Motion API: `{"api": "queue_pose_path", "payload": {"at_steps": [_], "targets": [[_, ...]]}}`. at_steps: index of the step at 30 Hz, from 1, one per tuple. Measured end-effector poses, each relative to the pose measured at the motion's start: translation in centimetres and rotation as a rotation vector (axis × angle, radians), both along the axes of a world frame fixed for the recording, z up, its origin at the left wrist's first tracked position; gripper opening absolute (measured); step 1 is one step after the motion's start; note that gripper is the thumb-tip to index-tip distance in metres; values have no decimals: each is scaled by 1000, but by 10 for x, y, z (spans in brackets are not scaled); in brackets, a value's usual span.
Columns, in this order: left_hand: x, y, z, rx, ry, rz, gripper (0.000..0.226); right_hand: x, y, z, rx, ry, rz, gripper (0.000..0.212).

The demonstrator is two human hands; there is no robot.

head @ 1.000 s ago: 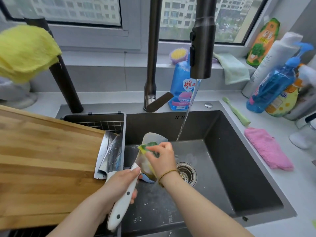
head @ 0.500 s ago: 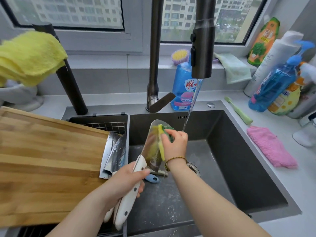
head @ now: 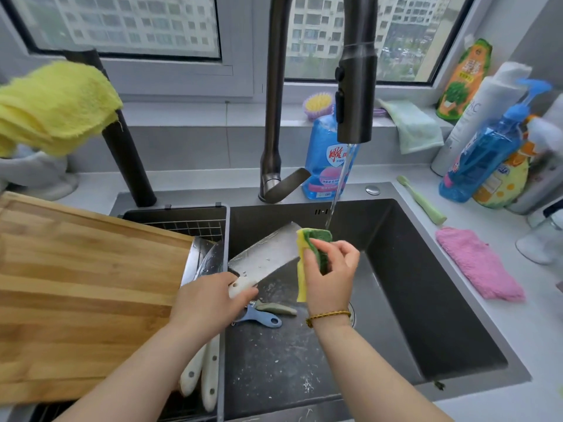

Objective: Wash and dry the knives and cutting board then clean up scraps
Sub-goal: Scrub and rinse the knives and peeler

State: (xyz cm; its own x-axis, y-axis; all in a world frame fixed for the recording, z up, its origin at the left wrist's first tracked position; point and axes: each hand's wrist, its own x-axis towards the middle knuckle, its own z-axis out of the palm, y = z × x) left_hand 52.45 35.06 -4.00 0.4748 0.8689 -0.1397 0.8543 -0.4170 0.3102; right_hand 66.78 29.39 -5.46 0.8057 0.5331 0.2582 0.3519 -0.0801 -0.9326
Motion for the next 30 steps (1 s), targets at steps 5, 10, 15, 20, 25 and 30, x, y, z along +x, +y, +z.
{"api": "queue_pose_path", "payload": {"at_steps": [5, 10, 15, 20, 25, 30], "targets": [[10, -5, -3, 123, 182, -140, 39, -2, 6, 3, -366, -377, 449, 21], [10, -7, -8, 149, 238, -202, 31, 19, 22, 0, -640, -233, 277, 26], [9, -11, -14, 170, 292, -257, 34, -14, 22, -2, -722, -373, 470, 27], [0, -12, -18, 181, 306, -295, 33, 15, 24, -10, -775, -230, 315, 27], [4, -12, -22, 174, 313, -292, 33, -10, 15, -17, -707, -268, 423, 24], [2, -9, -21, 174, 267, -271, 35, 10, -1, -16, -673, -260, 412, 26]]}}
